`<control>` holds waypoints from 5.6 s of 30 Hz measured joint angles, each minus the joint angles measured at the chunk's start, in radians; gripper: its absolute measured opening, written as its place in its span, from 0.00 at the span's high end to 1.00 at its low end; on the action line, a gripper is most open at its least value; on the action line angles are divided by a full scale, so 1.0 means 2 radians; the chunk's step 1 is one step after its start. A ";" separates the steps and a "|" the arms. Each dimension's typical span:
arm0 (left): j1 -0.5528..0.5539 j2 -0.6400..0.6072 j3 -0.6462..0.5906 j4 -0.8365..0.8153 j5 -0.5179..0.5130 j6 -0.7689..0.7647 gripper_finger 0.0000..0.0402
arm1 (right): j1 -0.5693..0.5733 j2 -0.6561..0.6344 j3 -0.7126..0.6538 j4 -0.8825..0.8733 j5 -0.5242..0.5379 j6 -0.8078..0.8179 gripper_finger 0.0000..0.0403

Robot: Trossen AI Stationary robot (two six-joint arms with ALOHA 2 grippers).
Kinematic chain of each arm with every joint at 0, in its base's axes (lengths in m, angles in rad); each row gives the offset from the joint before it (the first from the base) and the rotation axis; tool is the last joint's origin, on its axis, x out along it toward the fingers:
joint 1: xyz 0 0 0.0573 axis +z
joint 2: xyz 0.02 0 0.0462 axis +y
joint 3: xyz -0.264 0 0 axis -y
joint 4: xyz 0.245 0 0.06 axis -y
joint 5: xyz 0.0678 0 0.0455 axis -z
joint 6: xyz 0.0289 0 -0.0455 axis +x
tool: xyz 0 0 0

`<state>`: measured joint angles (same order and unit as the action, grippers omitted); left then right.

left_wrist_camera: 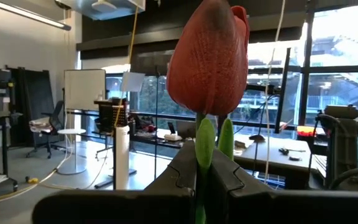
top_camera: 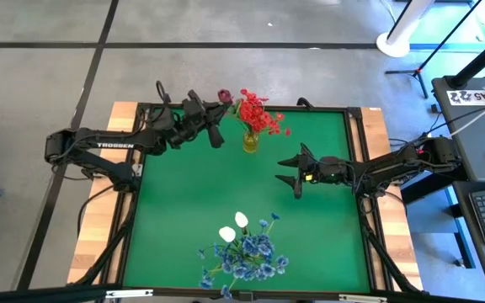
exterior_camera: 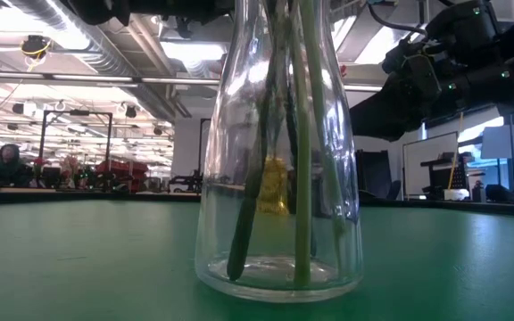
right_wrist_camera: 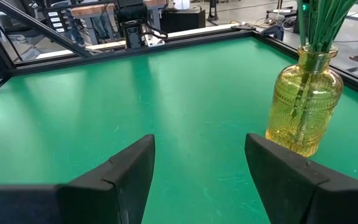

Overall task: Sort flowers into vase by color
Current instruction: Put the dark red tulip into the yellow vase, then return to Home Position

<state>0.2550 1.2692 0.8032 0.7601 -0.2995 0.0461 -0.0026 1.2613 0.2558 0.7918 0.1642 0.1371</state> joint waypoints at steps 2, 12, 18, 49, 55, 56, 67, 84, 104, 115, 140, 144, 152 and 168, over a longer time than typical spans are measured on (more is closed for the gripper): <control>0.000 0.000 0.000 0.000 0.001 0.000 1.00 | 0.000 0.000 0.000 0.000 0.000 0.000 0.38; 0.000 0.000 0.000 0.025 0.016 -0.005 1.00 | 0.000 0.000 0.000 0.000 0.000 0.000 0.38; 0.000 0.020 0.000 0.030 0.016 -0.005 1.00 | 0.000 0.000 0.000 0.000 0.000 0.000 0.38; 0.011 0.040 0.000 0.070 0.001 0.027 1.00 | 0.000 0.000 0.000 -0.020 0.000 0.007 0.38; 0.012 0.059 0.000 0.068 0.025 -0.005 1.00 | 0.000 0.000 0.000 -0.020 0.000 0.007 0.38; 0.012 0.061 0.000 0.068 0.026 -0.007 1.00 | 0.000 0.000 0.000 -0.019 0.000 0.007 0.38; 0.012 0.101 0.000 0.039 0.028 -0.018 1.00 | 0.000 0.000 0.000 -0.016 0.000 0.010 0.38; 0.012 0.132 0.000 -0.002 0.044 -0.047 1.00 | 0.000 0.000 0.000 -0.012 0.000 0.011 0.38; -0.002 0.121 0.000 -0.060 0.037 0.017 0.77 | 0.000 0.000 0.001 -0.009 0.001 0.025 0.38; -0.022 0.053 0.000 -0.159 -0.010 0.015 0.60 | 0.000 0.000 0.001 -0.006 0.001 0.026 0.38; -0.134 -0.161 -0.080 -0.319 -0.029 -0.082 0.75 | -0.078 -0.076 0.001 -0.056 -0.128 -0.008 0.38; -0.138 -0.197 -0.122 -0.307 -0.042 -0.099 0.82 | -0.122 -0.145 0.001 -0.133 -0.158 -0.008 0.38; -0.141 -0.290 -0.228 -0.231 -0.064 -0.107 0.98 | -0.173 -0.301 0.000 -0.239 -0.167 -0.032 0.41; -0.137 -0.362 -0.315 -0.191 -0.037 -0.124 1.00 | -0.186 -0.552 0.000 -0.383 -0.152 -0.058 0.95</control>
<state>-0.0185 0.5452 0.1727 0.3775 -0.3725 -0.2026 -0.3740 0.1581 0.2565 0.0258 -0.1402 0.0219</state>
